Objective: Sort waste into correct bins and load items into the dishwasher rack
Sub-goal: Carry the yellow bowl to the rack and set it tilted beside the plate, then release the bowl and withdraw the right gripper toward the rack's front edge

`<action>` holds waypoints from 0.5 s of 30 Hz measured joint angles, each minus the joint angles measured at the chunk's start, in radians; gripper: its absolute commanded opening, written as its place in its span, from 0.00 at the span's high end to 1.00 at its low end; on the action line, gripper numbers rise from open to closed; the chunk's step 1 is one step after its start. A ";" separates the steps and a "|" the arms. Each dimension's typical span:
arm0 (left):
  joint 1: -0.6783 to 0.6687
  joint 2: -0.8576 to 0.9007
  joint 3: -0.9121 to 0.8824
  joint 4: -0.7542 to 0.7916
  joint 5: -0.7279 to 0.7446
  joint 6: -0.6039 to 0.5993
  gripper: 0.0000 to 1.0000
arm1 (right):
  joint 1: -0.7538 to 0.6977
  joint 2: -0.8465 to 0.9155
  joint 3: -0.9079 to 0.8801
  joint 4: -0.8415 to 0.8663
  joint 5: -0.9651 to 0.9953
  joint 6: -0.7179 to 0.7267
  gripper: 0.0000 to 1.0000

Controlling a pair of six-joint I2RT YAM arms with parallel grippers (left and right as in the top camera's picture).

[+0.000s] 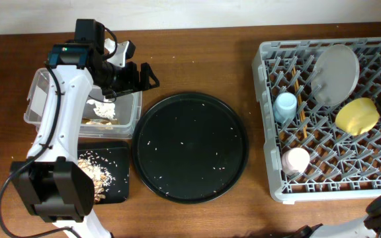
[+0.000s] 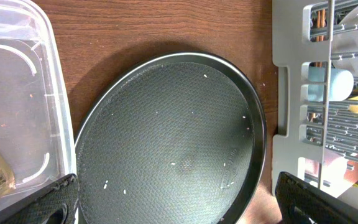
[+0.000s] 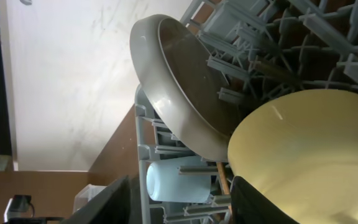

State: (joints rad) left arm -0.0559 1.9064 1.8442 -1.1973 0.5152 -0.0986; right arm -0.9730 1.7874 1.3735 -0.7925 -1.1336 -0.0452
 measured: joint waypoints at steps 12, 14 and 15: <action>0.000 0.000 0.000 0.000 0.000 0.000 0.00 | 0.018 -0.007 0.003 -0.049 -0.032 -0.042 0.01; 0.000 0.000 0.000 0.000 0.000 0.000 0.00 | 0.053 -0.033 0.003 -0.050 -0.026 -0.072 0.01; 0.000 0.000 0.000 0.000 0.000 0.000 0.00 | 0.077 -0.056 0.003 -0.052 -0.011 -0.085 0.02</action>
State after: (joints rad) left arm -0.0555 1.9064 1.8442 -1.1976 0.5152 -0.0986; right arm -0.8963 1.7309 1.3762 -0.8444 -1.1450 -0.1307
